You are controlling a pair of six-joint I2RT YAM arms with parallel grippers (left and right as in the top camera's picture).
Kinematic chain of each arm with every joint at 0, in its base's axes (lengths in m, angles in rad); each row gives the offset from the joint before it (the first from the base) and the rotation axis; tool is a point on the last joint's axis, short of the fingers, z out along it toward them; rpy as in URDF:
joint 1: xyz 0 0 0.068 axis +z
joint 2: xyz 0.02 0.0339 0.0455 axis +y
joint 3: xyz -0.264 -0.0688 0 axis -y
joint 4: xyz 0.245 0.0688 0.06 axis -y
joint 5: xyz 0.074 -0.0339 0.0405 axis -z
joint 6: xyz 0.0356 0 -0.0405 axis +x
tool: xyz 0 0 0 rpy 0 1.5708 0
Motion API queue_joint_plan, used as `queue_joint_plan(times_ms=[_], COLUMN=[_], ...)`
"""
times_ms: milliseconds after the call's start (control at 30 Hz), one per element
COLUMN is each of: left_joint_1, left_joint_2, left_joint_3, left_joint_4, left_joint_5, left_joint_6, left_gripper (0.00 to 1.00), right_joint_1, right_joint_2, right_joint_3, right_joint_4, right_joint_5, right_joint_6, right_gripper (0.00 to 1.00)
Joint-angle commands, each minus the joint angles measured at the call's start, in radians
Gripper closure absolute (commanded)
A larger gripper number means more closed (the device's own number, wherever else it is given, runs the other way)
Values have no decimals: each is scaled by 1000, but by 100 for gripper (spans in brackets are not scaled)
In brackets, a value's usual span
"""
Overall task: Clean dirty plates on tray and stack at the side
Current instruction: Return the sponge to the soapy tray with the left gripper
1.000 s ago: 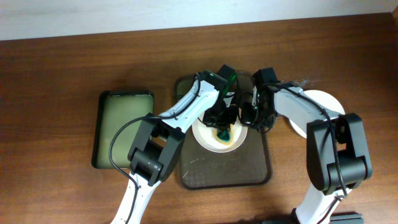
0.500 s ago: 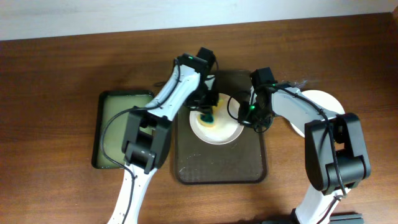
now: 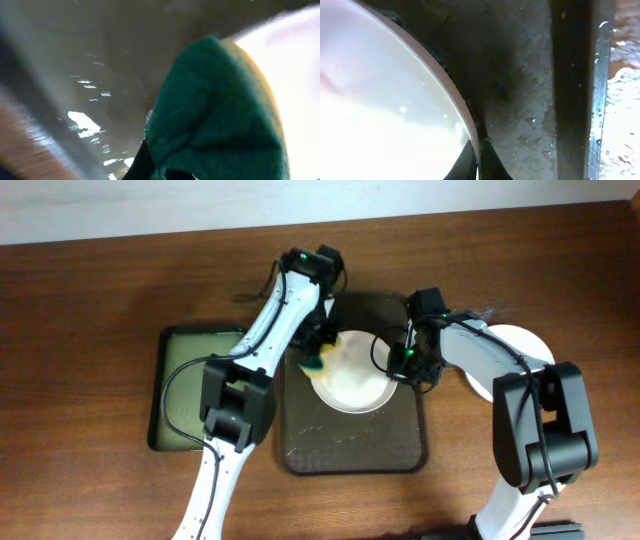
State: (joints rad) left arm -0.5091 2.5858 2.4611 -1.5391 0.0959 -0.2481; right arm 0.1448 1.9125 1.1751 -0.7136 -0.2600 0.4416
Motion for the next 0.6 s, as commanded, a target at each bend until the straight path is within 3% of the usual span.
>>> queue_joint_plan(times_ms=[0, 100, 200, 233, 267, 300, 367, 400, 500, 567], left_joint_1=[12, 34, 137, 189, 236, 357, 448, 480, 485, 486], left_joint_2=[1, -103, -309, -397, -484, -659, -754, -787, -785, -785], left_joint_3=[203, 296, 270, 189, 52, -285, -562, -735, -1131, -1258], left_joint_4=[-114, -150, -150, -150, -150, -133, 50, 193, 536, 691], left_joint_5=[-155, -49, -41, -63, -94, -211, -91, -28, -40, -40], left_joint_6=[-27, 39, 89, 90, 89, -7, 3, 34, 41, 41], left_gripper=[100, 100, 100, 100, 100, 100, 100, 100, 100, 100], right_joint_1=[5, 5, 5, 5, 5, 5, 5, 5, 5, 5], right_joint_2=[34, 34, 34, 34, 34, 34, 34, 34, 34, 34], right_joint_3=[-15, -15, -15, -15, -15, -15, -15, -15, -15, -15], right_joint_4=[4, 1, -8, -8, -8, -16, -22, -15, 4, 34], right_joint_5=[49, -16, -21, -21, -21, -22, -25, -25, -24, -25], right_joint_6=[-66, -226, -247, -247, -247, -246, -247, -247, -249, -255], right_gripper=[96, 96, 96, 96, 96, 96, 95, 95, 89, 88])
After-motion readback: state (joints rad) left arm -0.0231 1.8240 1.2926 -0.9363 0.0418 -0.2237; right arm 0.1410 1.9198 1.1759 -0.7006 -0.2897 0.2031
